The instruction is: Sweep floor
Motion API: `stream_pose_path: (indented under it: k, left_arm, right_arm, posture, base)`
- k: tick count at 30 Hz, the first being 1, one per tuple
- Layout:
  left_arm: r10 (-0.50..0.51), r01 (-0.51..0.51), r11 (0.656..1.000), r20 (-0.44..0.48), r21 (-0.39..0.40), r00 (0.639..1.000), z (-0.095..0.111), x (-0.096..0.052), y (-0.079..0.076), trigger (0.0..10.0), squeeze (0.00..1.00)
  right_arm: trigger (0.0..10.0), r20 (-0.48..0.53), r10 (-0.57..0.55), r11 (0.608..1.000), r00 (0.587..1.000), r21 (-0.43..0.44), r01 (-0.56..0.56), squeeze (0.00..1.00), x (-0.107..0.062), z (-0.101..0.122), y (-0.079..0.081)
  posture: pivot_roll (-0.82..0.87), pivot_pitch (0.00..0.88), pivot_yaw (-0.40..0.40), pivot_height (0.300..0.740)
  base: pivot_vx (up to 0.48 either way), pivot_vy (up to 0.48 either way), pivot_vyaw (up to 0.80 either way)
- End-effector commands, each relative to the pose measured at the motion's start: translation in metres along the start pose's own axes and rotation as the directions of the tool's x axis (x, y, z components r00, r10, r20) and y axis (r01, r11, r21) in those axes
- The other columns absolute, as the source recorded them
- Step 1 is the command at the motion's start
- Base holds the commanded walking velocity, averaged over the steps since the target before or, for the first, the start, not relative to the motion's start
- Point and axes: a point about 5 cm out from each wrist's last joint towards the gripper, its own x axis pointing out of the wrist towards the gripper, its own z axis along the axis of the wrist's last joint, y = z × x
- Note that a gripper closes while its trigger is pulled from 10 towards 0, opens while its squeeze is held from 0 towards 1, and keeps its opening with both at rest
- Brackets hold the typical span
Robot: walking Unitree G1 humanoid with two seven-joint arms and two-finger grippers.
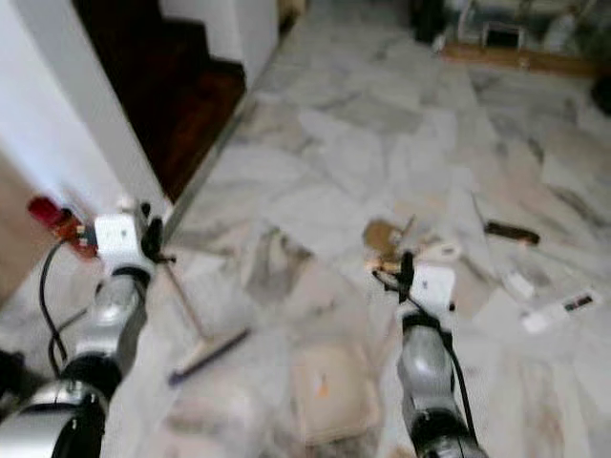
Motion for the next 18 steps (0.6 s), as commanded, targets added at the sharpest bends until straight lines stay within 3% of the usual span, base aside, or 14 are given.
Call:
stream_pose_path:
  k: [1, 6, 11, 18]
  left_arm:
    - [-0.020, 0.021, 1.000, 0.044, -0.023, 0.999, 0.0109, 0.0046, -0.0067, 10.0, 0.00]
    - [-0.016, 0.017, 1.000, 0.044, -0.020, 0.999, 0.0115, 0.0053, -0.0050, 10.0, 0.00]
    - [-0.010, 0.011, 1.000, 0.052, -0.018, 0.999, 0.0141, 0.0066, -0.0038, 10.0, 0.00]
    - [-0.009, 0.011, 1.000, 0.058, -0.025, 0.998, 0.0157, 0.0073, -0.0048, 10.0, 0.00]
  right_arm:
    - [10.0, 0.018, -0.009, 1.000, 1.000, -0.013, 0.009, 0.00, 0.0025, 0.0043, -0.0044]
    - [10.0, 0.005, -0.009, 1.000, 1.000, -0.003, 0.009, 0.00, 0.0032, 0.0034, -0.0036]
    - [10.0, 0.003, 0.002, 1.000, 1.000, 0.001, -0.002, 0.00, 0.0030, 0.0033, -0.0017]
    - [10.0, 0.014, 0.008, 1.000, 1.000, -0.005, -0.008, 0.00, 0.0047, 0.0060, -0.0001]
  posture:
    - [-0.05, 0.139, 0.004, 0.740]
    - [-0.05, 0.141, 0.008, 0.740]
    - [-0.04, 0.142, 0.005, 0.740]
    - [-0.04, 0.143, 0.001, 0.740]
  base:
    - [0.480, 0.000, 0.00]
    - [0.480, 0.000, 0.00]
    - [0.480, 0.000, -0.70]
    - [0.480, 0.000, 0.00]
